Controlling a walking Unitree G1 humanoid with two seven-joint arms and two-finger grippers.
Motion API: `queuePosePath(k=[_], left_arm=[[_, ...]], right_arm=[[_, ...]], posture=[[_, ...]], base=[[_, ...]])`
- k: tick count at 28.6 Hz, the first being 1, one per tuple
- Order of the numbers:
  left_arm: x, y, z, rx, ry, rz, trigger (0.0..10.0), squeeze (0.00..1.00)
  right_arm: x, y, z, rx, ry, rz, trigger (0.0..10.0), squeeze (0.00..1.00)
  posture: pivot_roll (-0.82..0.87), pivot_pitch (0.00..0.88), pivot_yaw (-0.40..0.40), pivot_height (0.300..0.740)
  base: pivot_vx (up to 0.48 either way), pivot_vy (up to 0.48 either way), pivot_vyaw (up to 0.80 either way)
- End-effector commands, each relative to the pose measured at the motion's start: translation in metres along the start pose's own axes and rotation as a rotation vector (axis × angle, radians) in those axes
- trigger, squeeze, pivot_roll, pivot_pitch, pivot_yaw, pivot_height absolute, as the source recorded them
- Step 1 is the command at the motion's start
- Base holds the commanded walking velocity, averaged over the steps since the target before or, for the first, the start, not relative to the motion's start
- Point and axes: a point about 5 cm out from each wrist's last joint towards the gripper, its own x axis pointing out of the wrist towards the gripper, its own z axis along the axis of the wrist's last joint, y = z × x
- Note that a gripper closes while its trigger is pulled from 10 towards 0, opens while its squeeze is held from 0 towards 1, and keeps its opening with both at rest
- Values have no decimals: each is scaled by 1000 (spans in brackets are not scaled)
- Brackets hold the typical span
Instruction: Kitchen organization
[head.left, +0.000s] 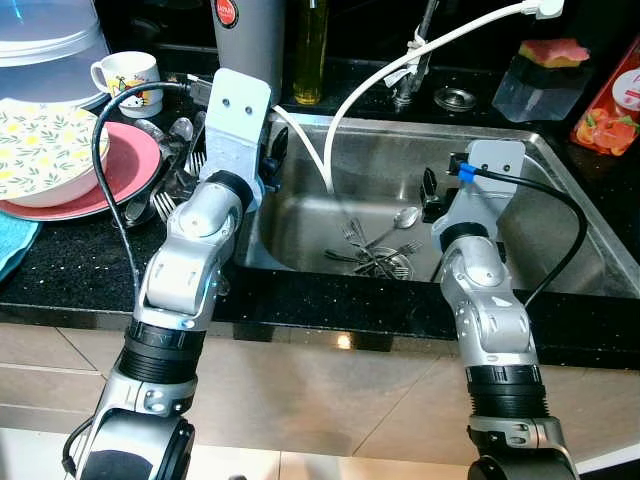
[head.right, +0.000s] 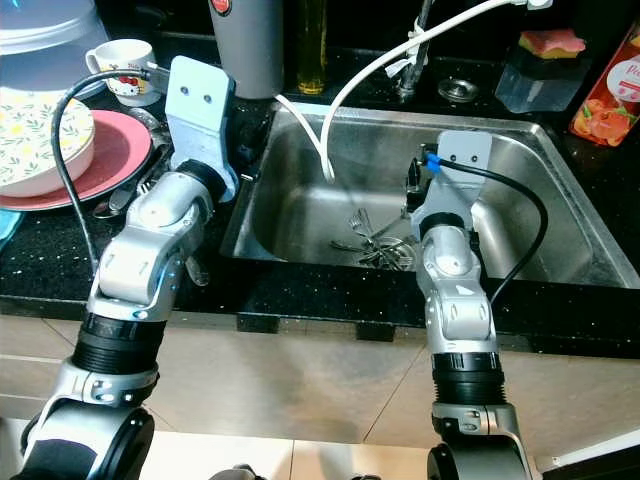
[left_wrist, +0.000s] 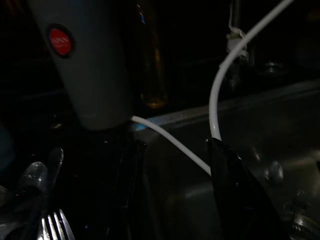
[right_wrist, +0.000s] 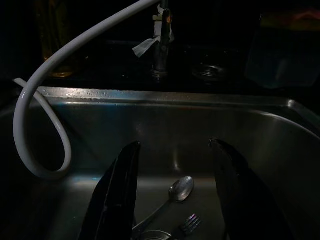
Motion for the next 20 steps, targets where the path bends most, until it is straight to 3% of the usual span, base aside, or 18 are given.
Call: queuePosePath(k=[1, 20], left_arm=[[1, -6, 1, 9, 9, -27, 10000, 0], [-1, -5, 0, -14, 29, -18, 10000, 0]], right_arm=[[0, -1, 5, 19, -26, -5, 10000, 0], [1, 0, 5, 19, -26, -1, 10000, 0]], posture=[[255, 97, -28, 740], [253, 92, -34, 740]], base=[[0, 0, 0], [0, 0, 0]])
